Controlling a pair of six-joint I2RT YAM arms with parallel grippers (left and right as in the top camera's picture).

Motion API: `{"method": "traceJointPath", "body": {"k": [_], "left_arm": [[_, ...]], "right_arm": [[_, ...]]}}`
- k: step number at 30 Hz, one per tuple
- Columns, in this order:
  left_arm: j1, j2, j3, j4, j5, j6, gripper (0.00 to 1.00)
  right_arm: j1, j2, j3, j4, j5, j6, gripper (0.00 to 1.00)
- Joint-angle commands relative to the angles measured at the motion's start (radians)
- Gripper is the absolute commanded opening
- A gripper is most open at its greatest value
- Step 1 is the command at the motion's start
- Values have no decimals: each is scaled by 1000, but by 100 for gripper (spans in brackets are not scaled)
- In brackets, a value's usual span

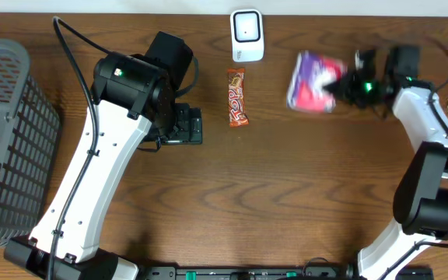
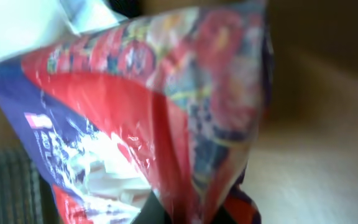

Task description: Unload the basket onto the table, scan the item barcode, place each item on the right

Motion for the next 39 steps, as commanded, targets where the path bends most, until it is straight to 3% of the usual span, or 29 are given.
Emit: {"method": "traceJointPath", "body": {"k": [1,2,6,11,14,20,23,28,35,39], "left_arm": [[6,2,-1,-6,-5,-10,98],[6,2,-1,-6,-5,-10,98],[6,2,-1,-6,-5,-10,98],[6,2,-1,-6,-5,-10,98],[6,2,-1,-6,-5,-10,98],[6,2,-1,-6,-6,-10,98],[6,2,-1,-6,-5,-10,98],[6,2,-1,-6,-5,-10,98],[6,2,-1,-6,-5,-10,98],[6,2,-1,-6,-5,-10,98]], "right_arm": [[90,5,42,189,29,315,2],[127,5,42,272,125,410,1],[247,19,42,472,367,522,1],[379,111,49,838,538,655,1],[406,190,110,848,611,695,1],[393,307,269,805,529,631,1],[392,298,329,731,531,530,1],[336,246,512,395,570,389,1],[37,139,651,-140,584,266,1],[-143,133,650,-336,584,175,1]]}}
